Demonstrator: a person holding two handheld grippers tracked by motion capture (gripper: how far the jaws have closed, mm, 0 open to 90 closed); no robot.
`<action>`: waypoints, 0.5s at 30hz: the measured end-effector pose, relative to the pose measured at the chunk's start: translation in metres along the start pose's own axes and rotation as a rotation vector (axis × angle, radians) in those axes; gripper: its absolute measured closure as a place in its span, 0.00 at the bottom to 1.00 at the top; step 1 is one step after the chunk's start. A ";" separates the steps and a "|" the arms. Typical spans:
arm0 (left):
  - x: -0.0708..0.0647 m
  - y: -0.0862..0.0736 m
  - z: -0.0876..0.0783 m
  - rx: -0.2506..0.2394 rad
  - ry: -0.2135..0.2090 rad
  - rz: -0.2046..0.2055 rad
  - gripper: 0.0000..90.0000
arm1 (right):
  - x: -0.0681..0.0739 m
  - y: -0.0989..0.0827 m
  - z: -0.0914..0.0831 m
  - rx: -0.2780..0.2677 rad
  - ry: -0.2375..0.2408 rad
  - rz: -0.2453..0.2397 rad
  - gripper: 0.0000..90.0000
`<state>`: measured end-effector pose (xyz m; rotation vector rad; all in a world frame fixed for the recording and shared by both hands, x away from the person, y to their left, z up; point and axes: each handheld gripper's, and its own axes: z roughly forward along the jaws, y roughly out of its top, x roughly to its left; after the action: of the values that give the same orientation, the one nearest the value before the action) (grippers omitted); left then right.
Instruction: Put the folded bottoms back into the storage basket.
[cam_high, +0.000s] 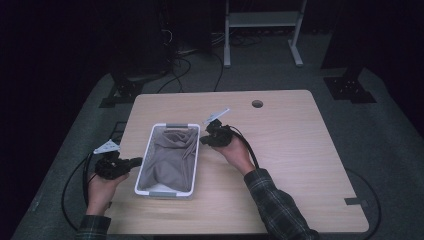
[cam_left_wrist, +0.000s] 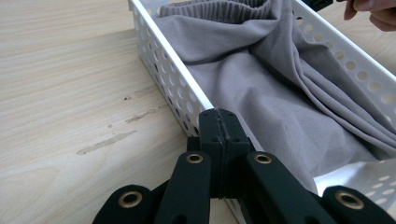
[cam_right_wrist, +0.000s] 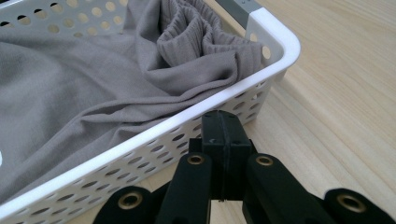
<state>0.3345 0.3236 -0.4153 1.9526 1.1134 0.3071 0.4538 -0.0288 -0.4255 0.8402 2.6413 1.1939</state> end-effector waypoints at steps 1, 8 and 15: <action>0.000 0.000 0.000 -0.001 -0.004 0.001 1.00 | -0.001 0.000 0.000 0.000 0.002 0.001 1.00; -0.004 0.001 0.002 0.003 -0.017 0.007 1.00 | -0.001 0.000 0.000 0.004 -0.002 0.004 1.00; -0.005 0.002 0.003 0.006 -0.022 0.013 1.00 | -0.002 0.000 0.000 0.008 -0.004 0.003 1.00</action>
<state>0.3344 0.3172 -0.4146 1.9641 1.0896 0.2894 0.4549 -0.0301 -0.4257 0.8471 2.6437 1.1821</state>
